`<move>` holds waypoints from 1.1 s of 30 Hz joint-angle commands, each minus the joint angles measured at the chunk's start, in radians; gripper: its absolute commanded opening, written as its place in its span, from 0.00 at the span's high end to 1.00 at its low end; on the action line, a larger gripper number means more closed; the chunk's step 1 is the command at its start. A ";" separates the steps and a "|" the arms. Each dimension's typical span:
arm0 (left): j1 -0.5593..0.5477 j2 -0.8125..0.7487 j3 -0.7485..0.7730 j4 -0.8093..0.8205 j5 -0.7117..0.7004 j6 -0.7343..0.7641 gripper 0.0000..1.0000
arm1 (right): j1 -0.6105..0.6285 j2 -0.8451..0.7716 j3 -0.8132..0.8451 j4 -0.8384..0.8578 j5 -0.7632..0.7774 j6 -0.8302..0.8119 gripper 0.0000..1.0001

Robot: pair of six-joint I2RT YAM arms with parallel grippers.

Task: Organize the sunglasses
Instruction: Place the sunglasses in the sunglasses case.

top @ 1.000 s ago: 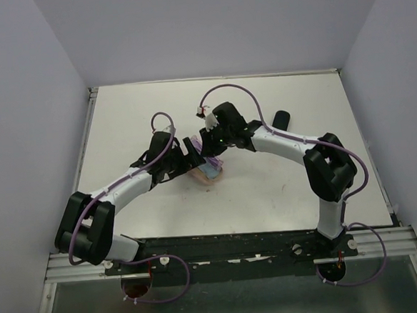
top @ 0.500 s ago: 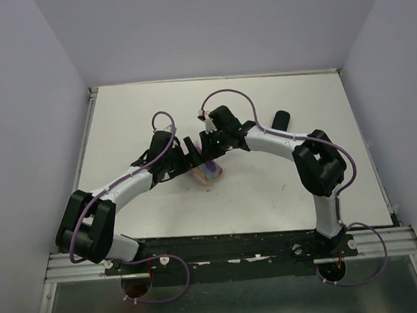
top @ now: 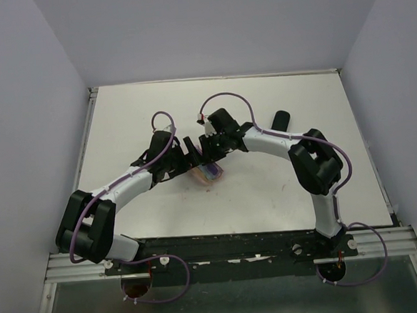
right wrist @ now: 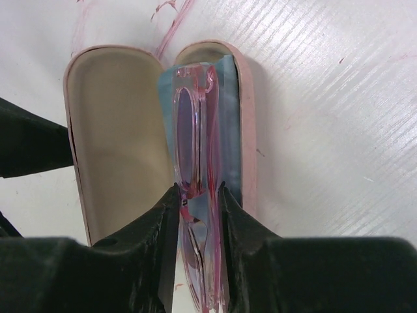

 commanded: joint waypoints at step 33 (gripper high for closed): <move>0.004 -0.013 0.001 0.028 0.033 0.011 0.02 | 0.025 -0.009 0.024 -0.019 -0.009 -0.039 0.49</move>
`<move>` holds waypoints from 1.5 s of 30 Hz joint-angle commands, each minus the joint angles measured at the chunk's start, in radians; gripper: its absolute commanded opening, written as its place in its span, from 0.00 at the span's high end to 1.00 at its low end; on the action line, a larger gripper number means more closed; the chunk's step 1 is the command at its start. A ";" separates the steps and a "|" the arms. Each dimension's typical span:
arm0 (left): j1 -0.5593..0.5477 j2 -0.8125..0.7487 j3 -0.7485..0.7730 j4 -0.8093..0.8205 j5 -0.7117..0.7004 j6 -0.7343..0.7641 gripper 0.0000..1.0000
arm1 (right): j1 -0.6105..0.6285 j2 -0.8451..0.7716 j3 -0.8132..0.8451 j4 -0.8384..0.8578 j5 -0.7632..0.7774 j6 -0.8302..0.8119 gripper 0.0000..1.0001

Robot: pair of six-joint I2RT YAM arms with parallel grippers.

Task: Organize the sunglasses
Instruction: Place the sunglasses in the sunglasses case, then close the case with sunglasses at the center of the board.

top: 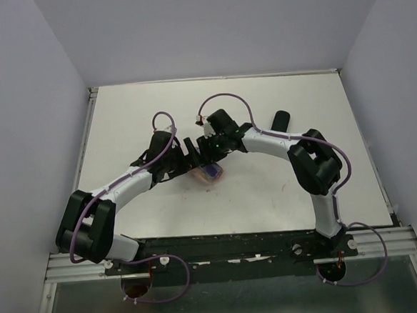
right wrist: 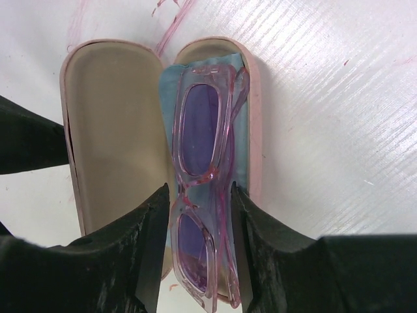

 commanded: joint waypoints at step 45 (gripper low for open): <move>-0.009 -0.008 0.012 0.076 0.080 -0.006 0.03 | -0.100 -0.211 -0.272 0.265 -0.142 0.076 0.22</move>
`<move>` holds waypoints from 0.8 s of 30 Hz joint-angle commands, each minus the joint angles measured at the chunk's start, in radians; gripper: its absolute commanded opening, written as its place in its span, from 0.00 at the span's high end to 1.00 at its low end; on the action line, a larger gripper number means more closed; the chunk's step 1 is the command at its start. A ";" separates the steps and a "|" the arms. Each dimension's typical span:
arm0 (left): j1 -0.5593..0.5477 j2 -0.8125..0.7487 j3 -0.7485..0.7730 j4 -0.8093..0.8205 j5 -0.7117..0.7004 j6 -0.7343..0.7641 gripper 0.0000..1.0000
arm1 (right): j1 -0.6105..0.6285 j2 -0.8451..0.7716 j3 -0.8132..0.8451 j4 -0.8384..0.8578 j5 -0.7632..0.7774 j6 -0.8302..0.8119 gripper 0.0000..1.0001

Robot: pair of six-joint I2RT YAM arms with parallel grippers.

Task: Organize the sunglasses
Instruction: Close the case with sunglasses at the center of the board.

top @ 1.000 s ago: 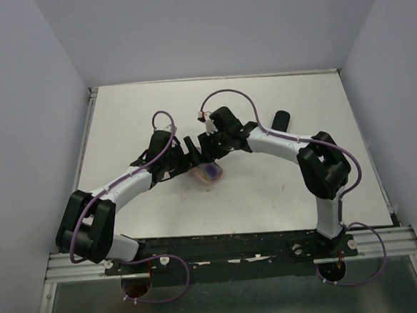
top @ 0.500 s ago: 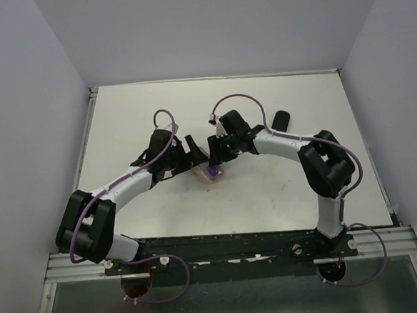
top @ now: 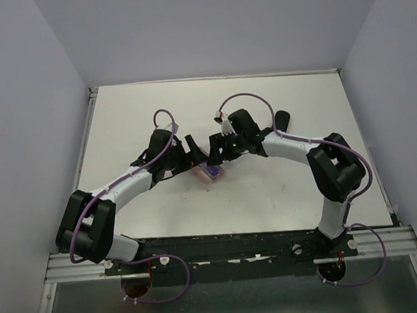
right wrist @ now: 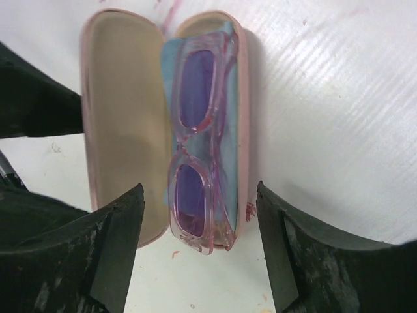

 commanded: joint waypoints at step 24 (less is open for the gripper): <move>-0.008 0.010 0.025 -0.009 0.004 -0.035 0.04 | -0.005 -0.257 -0.303 0.306 0.003 -0.113 0.00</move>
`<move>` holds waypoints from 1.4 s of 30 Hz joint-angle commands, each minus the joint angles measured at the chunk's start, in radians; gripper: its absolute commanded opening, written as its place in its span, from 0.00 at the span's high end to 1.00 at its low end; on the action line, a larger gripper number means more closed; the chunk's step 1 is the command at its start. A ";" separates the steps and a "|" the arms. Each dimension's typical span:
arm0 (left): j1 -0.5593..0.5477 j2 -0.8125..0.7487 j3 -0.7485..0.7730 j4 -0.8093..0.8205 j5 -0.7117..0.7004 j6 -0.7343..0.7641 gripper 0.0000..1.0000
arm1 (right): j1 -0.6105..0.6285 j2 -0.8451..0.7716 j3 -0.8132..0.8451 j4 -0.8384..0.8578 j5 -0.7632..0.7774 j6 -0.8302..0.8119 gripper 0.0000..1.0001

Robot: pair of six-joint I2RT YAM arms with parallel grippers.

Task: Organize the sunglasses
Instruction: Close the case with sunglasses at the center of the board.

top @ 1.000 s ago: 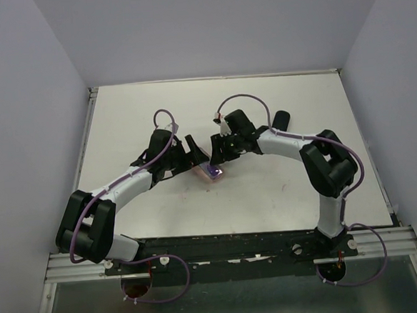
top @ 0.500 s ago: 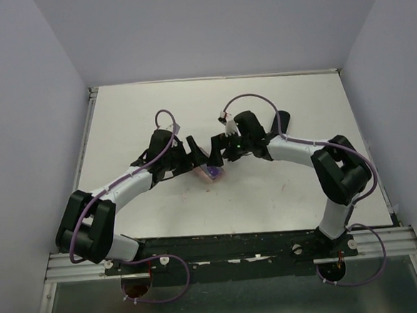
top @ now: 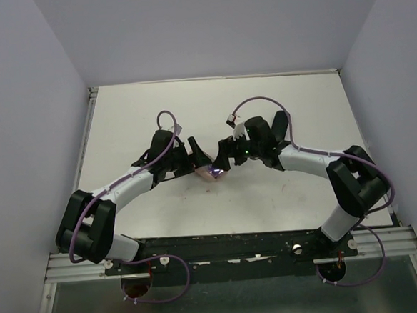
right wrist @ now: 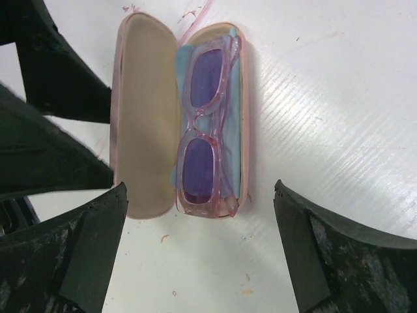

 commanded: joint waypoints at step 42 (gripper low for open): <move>-0.020 0.001 0.096 -0.140 -0.172 -0.052 0.35 | 0.003 0.174 0.055 0.104 0.031 0.207 0.26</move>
